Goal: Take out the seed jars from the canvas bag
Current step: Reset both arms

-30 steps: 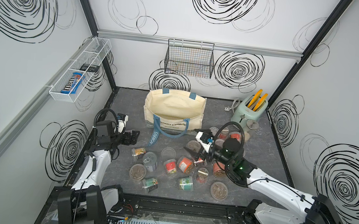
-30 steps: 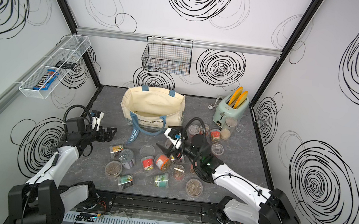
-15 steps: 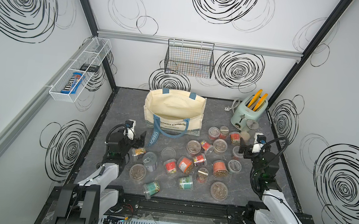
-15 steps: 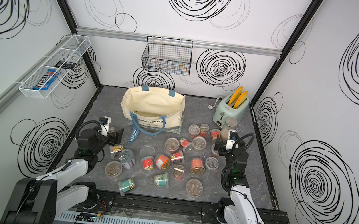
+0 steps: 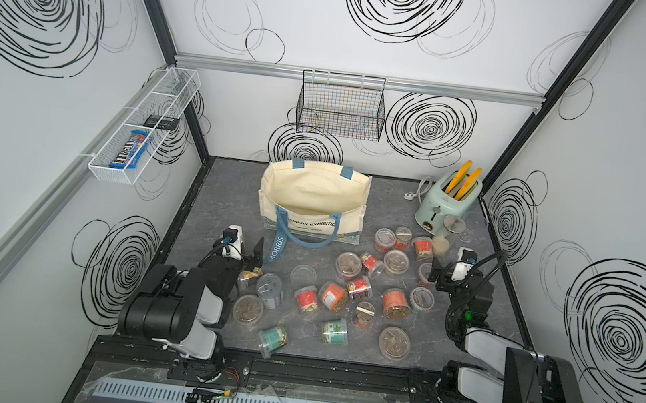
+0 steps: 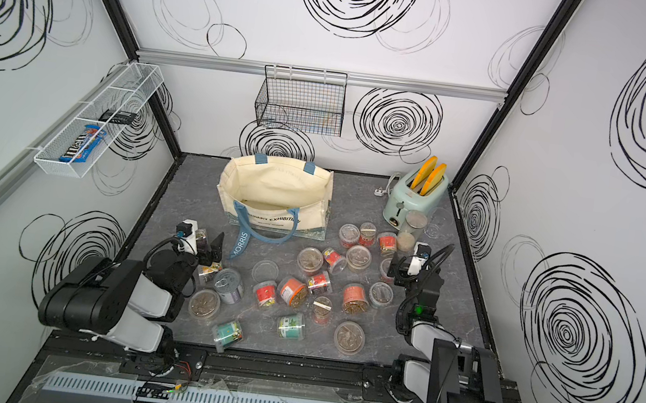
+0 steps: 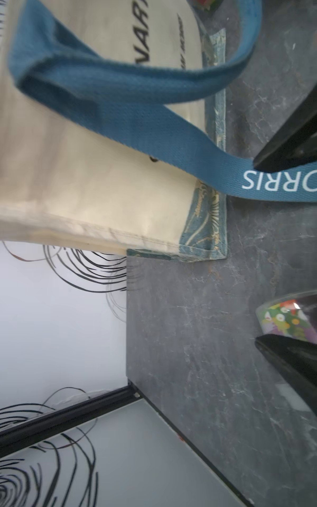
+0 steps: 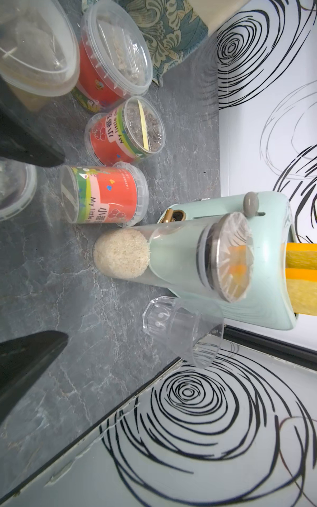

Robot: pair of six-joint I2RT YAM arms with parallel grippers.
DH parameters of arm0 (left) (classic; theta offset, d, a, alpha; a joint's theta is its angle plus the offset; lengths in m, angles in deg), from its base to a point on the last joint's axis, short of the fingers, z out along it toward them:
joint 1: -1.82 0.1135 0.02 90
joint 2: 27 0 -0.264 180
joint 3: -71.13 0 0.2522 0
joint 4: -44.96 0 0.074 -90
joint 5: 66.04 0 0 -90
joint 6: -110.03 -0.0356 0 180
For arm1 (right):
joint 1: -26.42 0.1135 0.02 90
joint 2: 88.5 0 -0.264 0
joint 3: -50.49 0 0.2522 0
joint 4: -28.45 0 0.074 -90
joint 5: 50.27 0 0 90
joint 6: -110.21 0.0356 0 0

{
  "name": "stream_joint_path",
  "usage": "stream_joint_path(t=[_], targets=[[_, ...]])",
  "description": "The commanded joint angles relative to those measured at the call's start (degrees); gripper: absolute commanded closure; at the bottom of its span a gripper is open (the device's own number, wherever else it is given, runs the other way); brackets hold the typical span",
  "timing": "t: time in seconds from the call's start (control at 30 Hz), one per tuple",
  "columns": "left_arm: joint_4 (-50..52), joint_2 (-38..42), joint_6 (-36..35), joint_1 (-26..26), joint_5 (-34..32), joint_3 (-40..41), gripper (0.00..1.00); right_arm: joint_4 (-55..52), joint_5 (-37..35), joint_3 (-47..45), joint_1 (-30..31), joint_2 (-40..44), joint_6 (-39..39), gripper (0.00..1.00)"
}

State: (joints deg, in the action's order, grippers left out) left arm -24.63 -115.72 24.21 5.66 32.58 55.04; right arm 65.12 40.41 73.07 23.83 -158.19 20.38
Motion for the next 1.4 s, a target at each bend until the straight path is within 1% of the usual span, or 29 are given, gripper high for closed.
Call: stream_joint_path(t=[0.0,0.03,0.07,0.13,0.17,0.23,0.27,0.3,0.33,0.37,0.4,0.43,0.5,0.7,0.97,1.37], targets=[[-13.31,0.68,2.02,0.37,-1.64,-0.79,0.04,4.56,0.88,3.81,1.86,-2.77,0.33,0.03],[-12.80,0.71,1.80,0.01,-2.04,-1.14,0.04,8.01,0.65,2.97,2.65,-3.93,1.03,0.03],[-11.82,1.11,1.59,-0.29,-2.53,-1.35,0.04,11.32,1.62,2.51,3.26,-5.40,-0.78,0.03],[-11.19,1.11,1.42,-0.50,-2.91,-1.63,0.04,11.27,-1.13,4.03,4.98,-9.27,-1.14,0.03],[-11.05,1.15,1.38,-0.58,-3.06,-1.71,0.04,13.24,-2.18,3.95,5.39,-11.19,-1.16,0.03],[-9.49,1.44,1.08,-0.97,-3.59,-2.34,0.04,15.65,-3.01,3.20,4.57,-12.85,0.46,0.03],[-8.29,1.61,0.85,-1.18,-3.70,-2.86,0.04,19.34,-3.88,2.32,4.44,-14.54,0.35,0.03],[-7.08,1.78,0.57,-1.29,-3.42,-3.38,0.04,20.87,-4.78,2.24,4.61,-15.41,0.29,0.03],[-5.88,1.84,0.33,-1.37,-3.19,-3.92,0.04,19.39,-5.20,3.07,4.79,-15.37,0.02,0.03],[-5.07,1.95,0.06,-1.61,-3.25,-4.29,0.04,14.85,-5.95,4.65,4.81,-14.39,1.54,0.03],[-4.68,2.06,-0.22,-1.87,-3.39,-4.43,0.04,13.43,-4.64,5.10,4.14,-14.46,1.79,0.03],[-4.46,2.10,-0.62,-2.24,-3.73,-4.44,0.04,14.71,-4.11,5.19,3.82,-15.27,1.66,0.03],[-3.98,2.24,-1.23,-2.92,-4.37,-4.59,0.04,11.44,-3.93,6.65,3.47,-15.20,2.42,0.03],[-3.07,2.64,-4.11,-5.13,-5.04,-4.71,0.04,11.95,-3.75,6.45,3.38,-15.19,2.36,0.03],[-2.28,2.66,-4.18,-5.58,-6.44,-5.06,0.04,11.70,-3.54,6.65,3.30,-15.32,2.38,0.03],[-2.34,2.77,-4.19,-5.68,-6.80,-5.06,0.04,11.70,-3.36,6.57,3.21,-15.26,2.38,0.03]])
